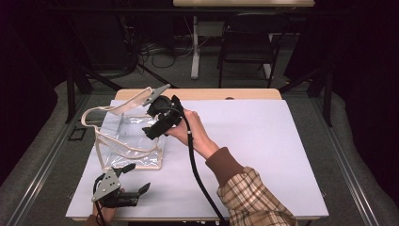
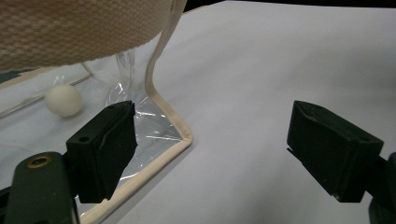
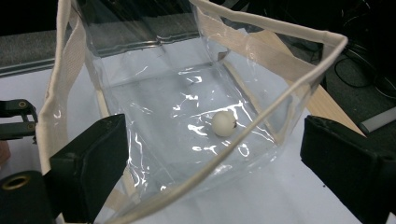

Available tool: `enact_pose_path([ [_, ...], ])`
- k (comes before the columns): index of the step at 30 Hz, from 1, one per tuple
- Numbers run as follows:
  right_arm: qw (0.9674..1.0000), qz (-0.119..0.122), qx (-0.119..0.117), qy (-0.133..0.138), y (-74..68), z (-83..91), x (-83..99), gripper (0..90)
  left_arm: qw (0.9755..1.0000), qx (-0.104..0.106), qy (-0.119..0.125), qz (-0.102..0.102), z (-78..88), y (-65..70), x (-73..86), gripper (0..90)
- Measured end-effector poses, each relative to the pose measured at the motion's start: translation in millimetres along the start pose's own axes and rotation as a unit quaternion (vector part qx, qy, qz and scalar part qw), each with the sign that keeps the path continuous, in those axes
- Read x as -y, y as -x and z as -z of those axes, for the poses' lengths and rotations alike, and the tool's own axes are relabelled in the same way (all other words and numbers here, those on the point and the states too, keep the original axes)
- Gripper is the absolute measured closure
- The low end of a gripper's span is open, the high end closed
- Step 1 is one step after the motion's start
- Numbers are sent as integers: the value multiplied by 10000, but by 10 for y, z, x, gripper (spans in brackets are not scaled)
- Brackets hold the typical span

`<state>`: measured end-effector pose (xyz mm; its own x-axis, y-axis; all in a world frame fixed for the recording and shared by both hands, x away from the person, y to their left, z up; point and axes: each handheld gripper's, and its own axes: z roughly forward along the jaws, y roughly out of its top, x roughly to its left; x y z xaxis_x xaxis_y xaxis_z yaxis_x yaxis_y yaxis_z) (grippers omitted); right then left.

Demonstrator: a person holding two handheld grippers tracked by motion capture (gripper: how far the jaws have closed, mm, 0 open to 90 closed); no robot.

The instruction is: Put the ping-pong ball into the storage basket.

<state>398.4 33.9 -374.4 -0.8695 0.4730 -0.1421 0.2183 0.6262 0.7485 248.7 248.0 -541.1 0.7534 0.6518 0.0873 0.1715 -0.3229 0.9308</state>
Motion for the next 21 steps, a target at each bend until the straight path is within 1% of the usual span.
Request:
enact_pose_path([
  [4, 9999, -78, 56, 44, 44, 104, 76, 65, 10000, 29, -7, -15, -15, 0, 1, 159],
  [9, 9998, -91, 160, 114, 96, 232, 166, 56, 10000, 14, -16, -12, -19, -6, 3, 159],
  [15, 9995, -116, 296, 60, 166, 342, 304, 36, 10000, 30, -19, -34, -20, 9, -3, 159],
  [21, 9989, -186, 441, 28, 189, 445, 457, 29, 10000, 60, 6, -48, -18, 13, -6, 159],
])
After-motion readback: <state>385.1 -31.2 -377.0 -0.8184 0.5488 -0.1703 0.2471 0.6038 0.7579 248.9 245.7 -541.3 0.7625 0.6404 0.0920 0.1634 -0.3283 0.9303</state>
